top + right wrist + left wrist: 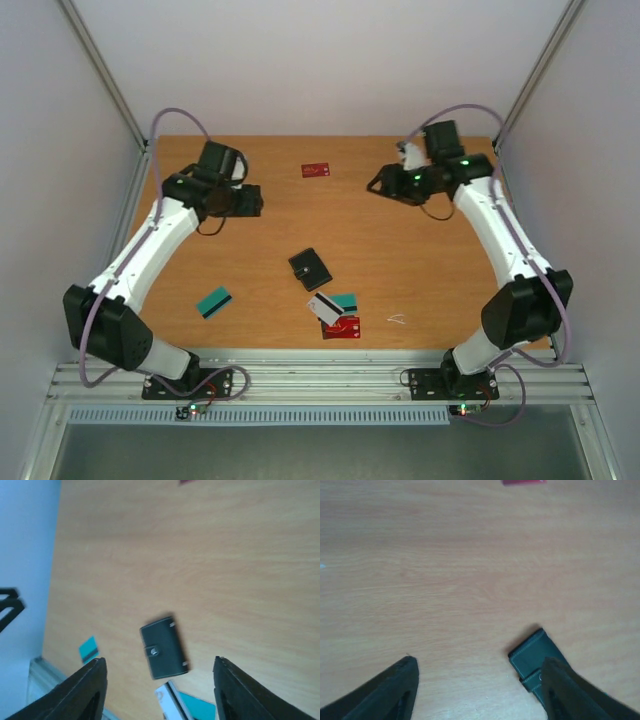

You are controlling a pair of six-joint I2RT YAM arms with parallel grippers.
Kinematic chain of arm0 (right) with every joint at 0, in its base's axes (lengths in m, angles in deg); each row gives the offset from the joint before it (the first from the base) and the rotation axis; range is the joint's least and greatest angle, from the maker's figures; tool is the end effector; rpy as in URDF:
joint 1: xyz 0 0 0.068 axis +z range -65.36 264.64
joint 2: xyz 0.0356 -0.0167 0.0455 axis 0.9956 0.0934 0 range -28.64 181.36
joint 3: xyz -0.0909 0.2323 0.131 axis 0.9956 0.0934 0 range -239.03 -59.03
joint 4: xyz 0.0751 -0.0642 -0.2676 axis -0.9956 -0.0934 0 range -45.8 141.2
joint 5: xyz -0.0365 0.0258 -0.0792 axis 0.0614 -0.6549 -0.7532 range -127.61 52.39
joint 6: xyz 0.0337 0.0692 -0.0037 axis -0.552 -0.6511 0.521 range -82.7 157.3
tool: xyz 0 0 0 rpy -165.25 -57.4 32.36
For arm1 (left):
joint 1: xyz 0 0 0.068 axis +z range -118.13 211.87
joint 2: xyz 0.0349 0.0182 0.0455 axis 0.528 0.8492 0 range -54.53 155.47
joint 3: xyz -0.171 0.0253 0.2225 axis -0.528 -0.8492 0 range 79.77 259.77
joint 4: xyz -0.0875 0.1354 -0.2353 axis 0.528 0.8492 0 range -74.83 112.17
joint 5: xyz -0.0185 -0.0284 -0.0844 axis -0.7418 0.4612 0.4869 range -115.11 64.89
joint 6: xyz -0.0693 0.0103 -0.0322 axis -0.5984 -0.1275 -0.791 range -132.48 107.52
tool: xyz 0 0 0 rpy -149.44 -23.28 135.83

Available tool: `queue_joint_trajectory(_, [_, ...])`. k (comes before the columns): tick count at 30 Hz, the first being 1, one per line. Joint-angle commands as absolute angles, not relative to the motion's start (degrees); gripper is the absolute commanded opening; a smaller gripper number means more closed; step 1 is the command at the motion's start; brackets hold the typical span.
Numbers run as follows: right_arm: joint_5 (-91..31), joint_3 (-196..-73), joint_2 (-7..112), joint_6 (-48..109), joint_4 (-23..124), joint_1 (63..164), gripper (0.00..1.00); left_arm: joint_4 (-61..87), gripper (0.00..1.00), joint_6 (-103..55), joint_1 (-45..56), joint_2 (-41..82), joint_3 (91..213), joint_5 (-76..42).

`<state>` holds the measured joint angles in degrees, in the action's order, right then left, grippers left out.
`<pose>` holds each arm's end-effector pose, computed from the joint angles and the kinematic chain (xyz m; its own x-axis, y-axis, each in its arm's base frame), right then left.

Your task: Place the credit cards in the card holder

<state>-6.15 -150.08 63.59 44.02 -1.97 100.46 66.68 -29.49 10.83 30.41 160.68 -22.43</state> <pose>0.3542 0.1359 0.3354 -0.7150 -0.3063 -0.6284 -0.6131 0.7068 0.3530 0.3243 -0.1281 0.3114 -0.8480 0.0131 -0.5298 0.1414 0.9691 -0.2023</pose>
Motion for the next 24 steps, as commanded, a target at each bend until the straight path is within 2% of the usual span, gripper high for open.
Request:
queue_joint_trajectory(1, [-9.51, -151.46, 58.8, 49.5, -6.23, 92.37, 0.69, 65.1, 0.79, -26.04, 14.96, 26.99, 160.99, -26.98])
queue_joint_trajectory(2, [-10.82, -151.27, 57.74, 50.15, -6.09, 90.69, 0.76, 64.57, 0.83, -25.76, 15.76, 26.47, 160.44, -28.09])
queue_joint_trajectory(4, [-15.79, -151.35, 56.51, 50.89, -6.47, 89.03, 0.82, 63.43, 0.87, -24.81, 16.88, 25.49, 159.03, -31.43])
queue_joint_trajectory(8, [-25.0, -147.15, 52.73, 50.39, -2.47, 88.77, 0.98, 58.83, 0.91, -22.82, 18.19, 22.96, 154.28, -37.38])
queue_joint_trajectory(17, [-43.61, -132.74, 42.64, 52.94, 10.52, 88.77, 0.98, 29.71, 0.92, -17.94, 18.97, 9.73, 129.6, -44.71])
queue_joint_trajectory(24, [-52.04, -109.99, 33.7, 55.97, 33.57, 88.77, 0.99, 9.76, 0.9, -13.33, 20.08, 2.63, 110.65, -44.33])
